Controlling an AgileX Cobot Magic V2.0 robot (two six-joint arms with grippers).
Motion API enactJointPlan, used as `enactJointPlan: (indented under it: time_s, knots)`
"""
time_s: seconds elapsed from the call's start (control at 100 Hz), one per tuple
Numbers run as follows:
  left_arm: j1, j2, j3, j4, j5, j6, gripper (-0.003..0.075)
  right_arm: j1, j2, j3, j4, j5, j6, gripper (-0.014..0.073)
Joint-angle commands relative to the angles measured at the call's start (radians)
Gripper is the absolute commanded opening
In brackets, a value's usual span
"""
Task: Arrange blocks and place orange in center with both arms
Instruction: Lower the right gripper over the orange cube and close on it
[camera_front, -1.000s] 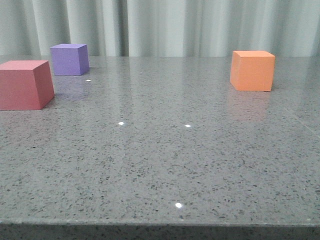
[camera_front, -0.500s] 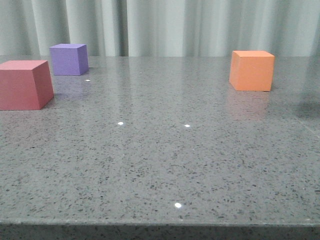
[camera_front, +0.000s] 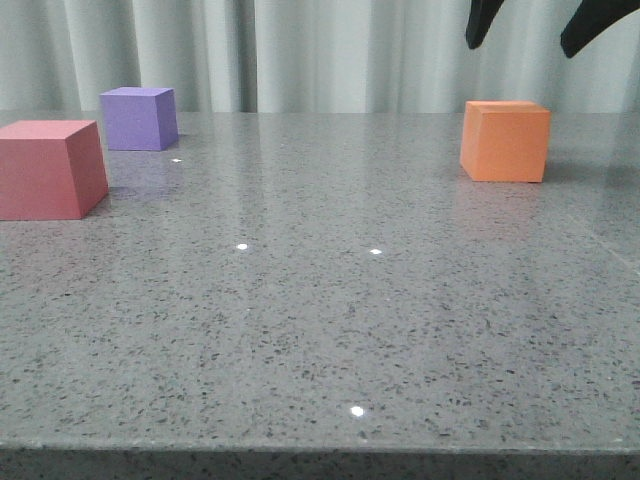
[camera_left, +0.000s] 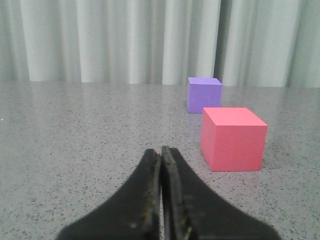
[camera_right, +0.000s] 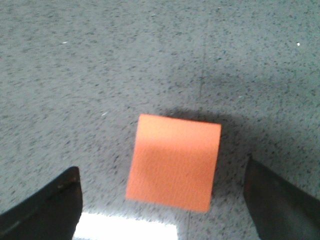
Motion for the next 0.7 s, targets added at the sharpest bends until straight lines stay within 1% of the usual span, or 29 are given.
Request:
enactJointPlan:
  time_s: [0.0, 0.33, 0.57, 0.62, 0.69]
  knots:
    - [-0.001, -0.037, 0.042, -0.005, -0.080, -0.008, -0.0020, 0.000, -0.011, -0.068, -0.045, -0.024, 0.014, 0.0644]
    - [-0.001, -0.037, 0.042, -0.005, -0.080, -0.008, -0.0020, 0.000, 0.056, -0.078, -0.043, -0.028, 0.014, 0.0644]
    - [-0.001, -0.037, 0.042, -0.005, -0.080, -0.008, -0.0020, 0.000, 0.113, -0.078, -0.029, -0.001, 0.016, 0.0641]
    - [-0.001, -0.037, 0.042, -0.005, -0.080, -0.008, -0.0020, 0.000, 0.122, -0.078, -0.029, 0.002, 0.019, 0.0619]
    - [-0.001, -0.037, 0.042, -0.005, -0.080, -0.008, -0.0020, 0.000, 0.132, -0.078, -0.029, 0.007, 0.034, 0.0542]
